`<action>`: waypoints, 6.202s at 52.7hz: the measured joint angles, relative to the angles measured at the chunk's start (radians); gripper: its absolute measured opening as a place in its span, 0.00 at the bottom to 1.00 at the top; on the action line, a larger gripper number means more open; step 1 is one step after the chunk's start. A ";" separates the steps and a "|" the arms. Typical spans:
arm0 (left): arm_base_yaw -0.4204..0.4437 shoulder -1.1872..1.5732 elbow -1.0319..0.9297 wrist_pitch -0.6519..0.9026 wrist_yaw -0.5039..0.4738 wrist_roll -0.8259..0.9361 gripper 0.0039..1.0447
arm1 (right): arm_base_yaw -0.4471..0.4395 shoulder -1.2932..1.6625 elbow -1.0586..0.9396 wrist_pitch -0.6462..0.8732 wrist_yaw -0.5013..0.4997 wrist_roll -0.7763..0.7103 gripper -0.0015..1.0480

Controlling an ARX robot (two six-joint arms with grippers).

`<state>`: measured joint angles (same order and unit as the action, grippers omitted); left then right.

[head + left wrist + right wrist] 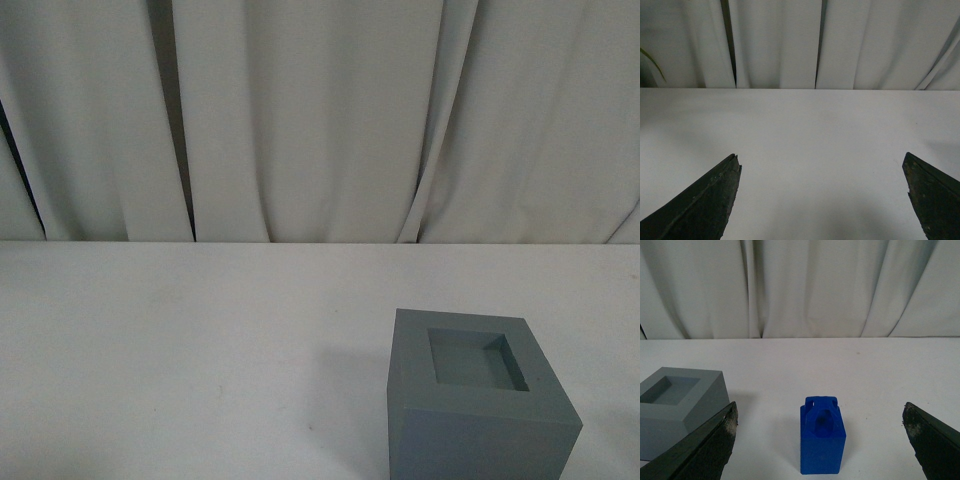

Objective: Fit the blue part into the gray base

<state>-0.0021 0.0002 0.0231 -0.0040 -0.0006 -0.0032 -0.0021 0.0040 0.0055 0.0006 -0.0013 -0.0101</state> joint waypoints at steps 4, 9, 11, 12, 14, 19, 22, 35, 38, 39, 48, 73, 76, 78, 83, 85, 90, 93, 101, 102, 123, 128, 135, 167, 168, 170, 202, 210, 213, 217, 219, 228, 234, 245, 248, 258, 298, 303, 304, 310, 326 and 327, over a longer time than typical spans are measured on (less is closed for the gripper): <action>0.000 0.000 0.000 0.000 0.000 0.000 0.94 | 0.000 0.000 0.000 0.000 0.000 0.000 0.93; 0.000 0.000 0.000 0.000 0.000 0.000 0.94 | -0.001 0.001 0.000 0.000 -0.002 0.000 0.93; 0.000 0.000 0.000 0.000 0.000 0.000 0.94 | -0.038 0.019 0.005 -0.011 -0.137 -0.032 0.93; 0.000 0.000 0.000 0.000 -0.001 0.000 0.94 | -0.052 0.027 0.006 -0.012 -0.157 -0.037 0.93; 0.000 0.000 0.000 0.000 0.001 0.000 0.94 | -0.098 0.058 0.010 -0.013 -0.330 -0.076 0.93; 0.000 0.000 0.000 0.000 -0.002 0.000 0.94 | -0.124 0.122 0.025 -0.010 -0.502 -0.116 0.93; 0.000 0.000 0.000 0.000 0.000 0.000 0.94 | -0.123 0.186 0.057 0.022 -0.534 -0.141 0.93; 0.000 0.000 0.000 0.000 0.000 0.000 0.94 | -0.114 0.689 0.481 -0.128 -0.533 -0.390 0.93; 0.000 0.000 0.000 0.000 0.000 0.000 0.94 | -0.115 0.765 0.564 -0.193 -0.548 -0.443 0.93; 0.000 0.000 0.000 0.000 0.000 0.000 0.94 | -0.115 0.779 0.579 -0.206 -0.550 -0.461 0.93; 0.000 0.000 0.000 0.000 0.000 0.000 0.94 | -0.115 1.059 0.897 -0.550 -0.546 -0.800 0.93; 0.000 0.000 0.000 0.000 0.000 0.000 0.94 | -0.100 1.489 1.250 -1.018 -0.240 -1.381 0.93; 0.000 0.000 0.000 0.000 0.000 0.000 0.94 | -0.094 1.522 1.266 -1.014 -0.228 -1.381 0.93; 0.000 0.000 0.000 0.000 0.000 0.000 0.94 | -0.088 1.547 1.275 -1.016 -0.211 -1.381 0.93; 0.000 0.000 0.000 0.000 0.000 0.000 0.94 | -0.077 1.584 1.280 -1.034 -0.200 -1.382 0.93; 0.000 0.000 0.000 0.000 0.000 0.000 0.94 | -0.074 1.595 1.282 -1.041 -0.196 -1.384 0.93; 0.000 0.000 0.000 0.000 0.000 0.000 0.94 | -0.068 1.632 1.296 -1.052 -0.175 -1.398 0.93; 0.000 0.000 0.000 0.000 0.000 0.000 0.94 | -0.068 1.649 1.306 -1.055 -0.163 -1.403 0.93; 0.000 0.000 0.000 0.000 0.000 0.000 0.94 | -0.068 1.704 1.328 -1.065 -0.117 -1.433 0.93; 0.000 0.000 0.000 0.000 0.000 0.000 0.94 | -0.068 1.709 1.329 -1.061 -0.108 -1.435 0.93; 0.000 0.000 0.000 0.000 0.000 0.000 0.94 | -0.045 1.770 1.359 -1.038 -0.094 -1.441 0.93; 0.000 0.000 0.000 0.000 0.000 0.000 0.94 | -0.036 1.780 1.359 -1.041 -0.093 -1.441 0.93; 0.000 0.000 0.000 0.000 0.000 0.000 0.94 | -0.034 1.786 1.360 -1.041 -0.080 -1.442 0.86; 0.000 0.000 0.000 0.000 0.000 0.000 0.94 | 0.007 1.761 1.510 -1.198 -0.153 -1.439 0.46; 0.000 0.000 0.000 0.000 0.000 0.000 0.94 | 0.014 1.756 1.523 -1.207 -0.156 -1.435 0.46; 0.000 0.000 0.000 0.000 0.000 0.000 0.94 | 0.026 1.750 1.544 -1.222 -0.161 -1.431 0.46; 0.000 0.000 0.000 0.000 0.000 0.000 0.94 | 0.335 1.662 1.702 -1.275 -0.170 -1.248 0.46; 0.000 0.000 0.000 0.000 0.000 0.000 0.94 | 0.378 1.649 1.649 -1.234 -0.134 -1.215 0.46; 0.000 0.000 0.000 0.000 0.000 0.000 0.94 | 0.382 1.649 1.640 -1.226 -0.131 -1.206 0.46; 0.000 0.000 0.000 0.000 0.000 0.000 0.94 | 0.385 1.649 1.627 -1.215 -0.129 -1.196 0.46; 0.000 0.000 0.000 0.000 0.000 0.000 0.94 | 0.386 1.649 1.621 -1.208 -0.126 -1.189 0.46; 0.000 0.000 0.000 0.000 0.000 0.000 0.94 | 0.391 1.656 1.614 -1.191 -0.120 -1.173 0.46; 0.000 0.000 0.000 0.000 0.000 0.000 0.94 | 0.394 1.666 1.609 -1.176 -0.111 -1.161 0.45; 0.000 0.000 0.000 0.000 0.000 0.000 0.94 | 0.397 1.703 1.608 -1.152 -0.103 -1.138 0.45; 0.000 0.000 0.000 0.000 0.000 0.000 0.94 | 0.399 1.711 1.608 -1.151 -0.103 -1.133 0.45; 0.000 0.000 0.000 0.000 0.000 0.000 0.94 | 0.407 1.735 1.615 -1.135 -0.096 -1.118 0.45; 0.000 0.000 0.000 0.000 0.000 0.000 0.94 | 0.422 1.795 1.655 -1.148 -0.101 -1.079 0.45; 0.000 0.000 0.000 0.000 0.000 0.000 0.94 | 0.426 1.798 1.659 -1.153 -0.087 -1.081 0.45; 0.000 0.000 0.000 0.000 0.000 0.000 0.94 | 0.427 1.798 1.661 -1.157 -0.085 -1.081 0.45; 0.000 0.000 0.000 0.000 0.000 0.000 0.94 | 0.428 1.801 1.669 -1.161 -0.079 -1.084 0.45; 0.000 0.000 0.000 0.000 0.000 0.000 0.94 | 0.422 1.805 1.689 -1.161 -0.086 -1.092 0.74; 0.000 0.000 0.000 0.000 0.000 0.000 0.94 | 0.422 1.805 1.692 -1.161 -0.089 -1.092 0.76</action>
<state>-0.0021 0.0002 0.0231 -0.0040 -0.0006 -0.0032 0.4194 1.8088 1.6974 -1.1606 -0.0906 -1.1019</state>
